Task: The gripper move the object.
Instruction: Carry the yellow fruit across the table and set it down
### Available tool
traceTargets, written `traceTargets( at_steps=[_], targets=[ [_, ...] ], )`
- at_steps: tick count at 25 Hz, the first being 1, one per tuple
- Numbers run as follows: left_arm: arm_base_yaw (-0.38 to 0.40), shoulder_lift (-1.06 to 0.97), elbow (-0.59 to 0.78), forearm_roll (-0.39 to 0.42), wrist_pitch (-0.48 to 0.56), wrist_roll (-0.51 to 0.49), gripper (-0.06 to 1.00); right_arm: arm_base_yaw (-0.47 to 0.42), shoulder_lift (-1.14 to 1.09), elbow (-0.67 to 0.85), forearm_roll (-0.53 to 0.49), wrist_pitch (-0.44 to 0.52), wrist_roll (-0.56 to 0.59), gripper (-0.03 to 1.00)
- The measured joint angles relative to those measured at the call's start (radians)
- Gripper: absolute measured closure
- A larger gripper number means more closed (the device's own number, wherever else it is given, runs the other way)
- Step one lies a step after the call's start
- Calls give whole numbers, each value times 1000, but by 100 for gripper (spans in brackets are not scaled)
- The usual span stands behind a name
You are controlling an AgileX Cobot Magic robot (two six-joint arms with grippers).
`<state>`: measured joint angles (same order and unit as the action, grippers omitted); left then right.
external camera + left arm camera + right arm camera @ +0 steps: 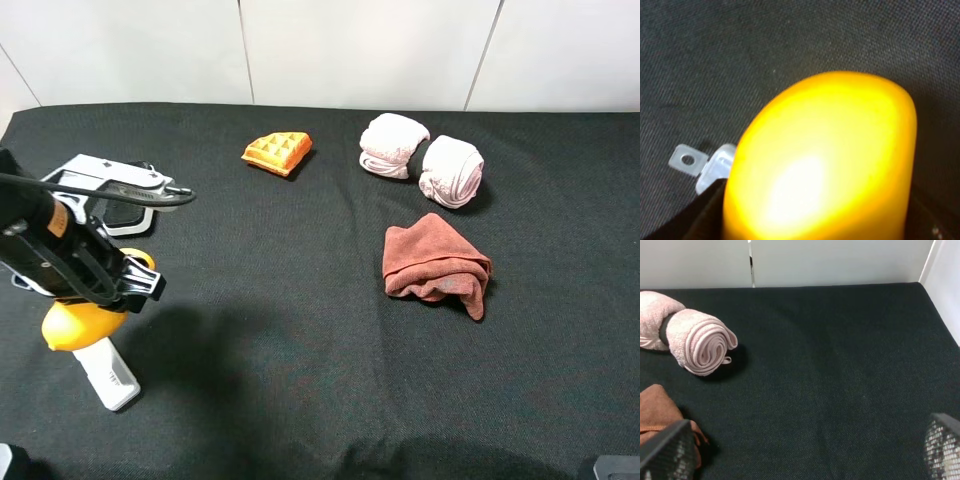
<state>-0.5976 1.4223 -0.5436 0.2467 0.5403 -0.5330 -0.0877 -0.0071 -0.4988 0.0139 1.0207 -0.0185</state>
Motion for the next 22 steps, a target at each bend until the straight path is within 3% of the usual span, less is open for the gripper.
traceTargets(
  at_steps=[15,22],
  targets=[
    [7,190,-1,1,-203,-9,29,0,0,0,0,0,0,27],
    [27,198,-1,2,-235,-9,29,0,0,0,0,0,0,27]
  ],
)
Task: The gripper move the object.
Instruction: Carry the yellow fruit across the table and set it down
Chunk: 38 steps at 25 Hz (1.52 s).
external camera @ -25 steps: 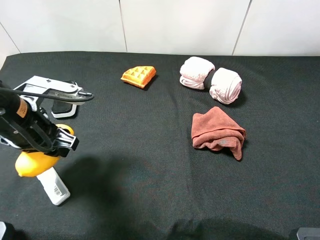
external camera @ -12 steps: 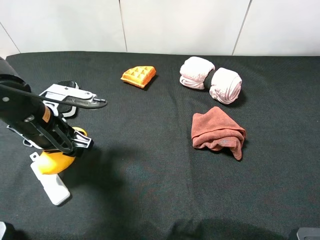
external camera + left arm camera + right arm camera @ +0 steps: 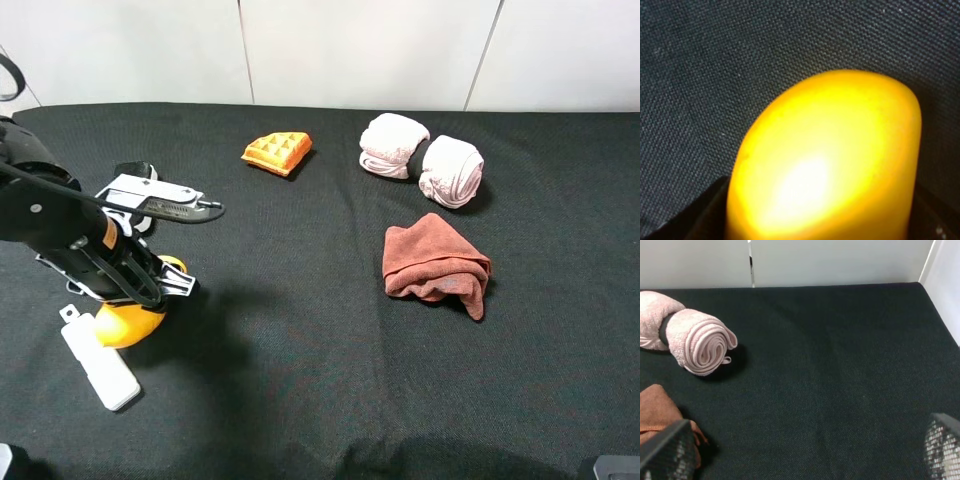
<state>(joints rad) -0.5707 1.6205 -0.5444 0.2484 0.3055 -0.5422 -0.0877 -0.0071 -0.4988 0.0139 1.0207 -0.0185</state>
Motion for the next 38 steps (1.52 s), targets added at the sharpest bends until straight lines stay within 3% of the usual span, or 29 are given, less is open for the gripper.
traceTargets(
  at_steps=[38],
  targets=[
    [24,57,0,3,-105,21,29,0,0,0,0,0,0,27]
  ],
)
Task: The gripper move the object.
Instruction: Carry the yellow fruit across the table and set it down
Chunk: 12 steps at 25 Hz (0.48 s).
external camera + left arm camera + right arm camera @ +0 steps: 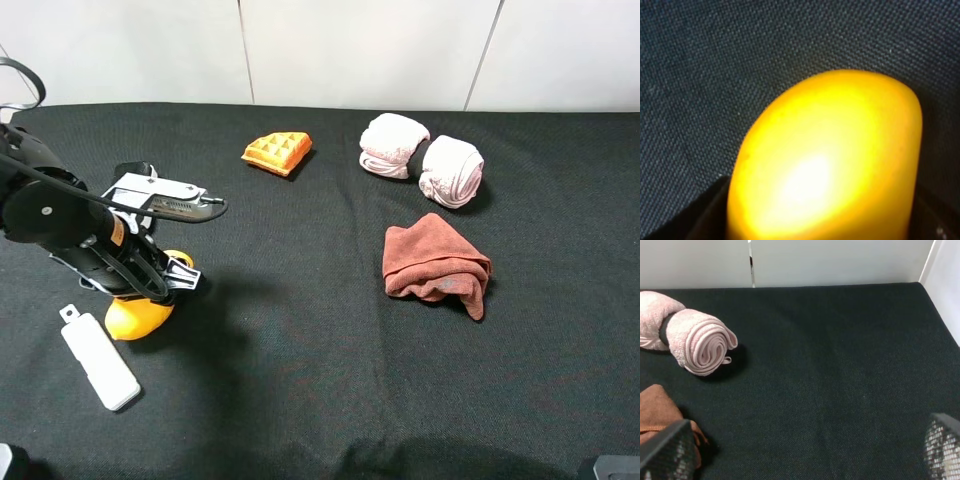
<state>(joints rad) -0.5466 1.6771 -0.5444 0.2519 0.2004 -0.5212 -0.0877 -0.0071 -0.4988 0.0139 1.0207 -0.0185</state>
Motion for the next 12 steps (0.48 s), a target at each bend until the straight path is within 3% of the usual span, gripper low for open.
traceTargets(
  at_steps=[12],
  targets=[
    [13,0,0,0,-15,0,29,0,0,0,0,0,0,27]
  ],
)
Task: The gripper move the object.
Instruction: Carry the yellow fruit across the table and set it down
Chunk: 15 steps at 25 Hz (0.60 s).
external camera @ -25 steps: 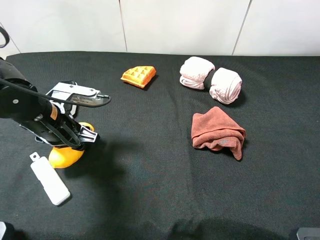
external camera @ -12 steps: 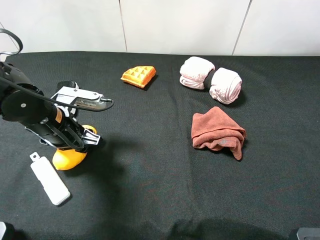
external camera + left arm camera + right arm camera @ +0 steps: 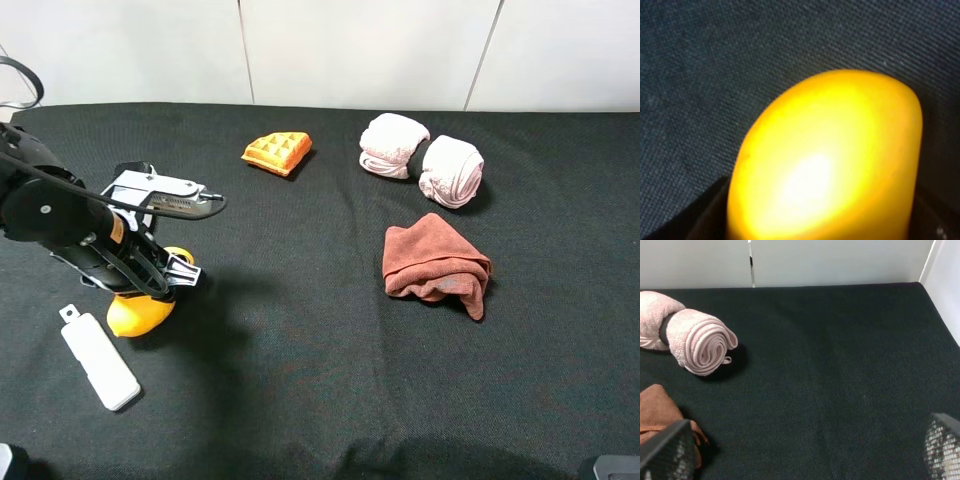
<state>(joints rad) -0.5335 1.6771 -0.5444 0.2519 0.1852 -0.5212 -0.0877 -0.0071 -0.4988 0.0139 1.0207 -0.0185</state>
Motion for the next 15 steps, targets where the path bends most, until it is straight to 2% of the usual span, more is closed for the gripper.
traceTargets(
  at_steps=[15],
  targets=[
    [1,0,0,0,0,0,29,0,0,0,0,0,0,27]
  ],
)
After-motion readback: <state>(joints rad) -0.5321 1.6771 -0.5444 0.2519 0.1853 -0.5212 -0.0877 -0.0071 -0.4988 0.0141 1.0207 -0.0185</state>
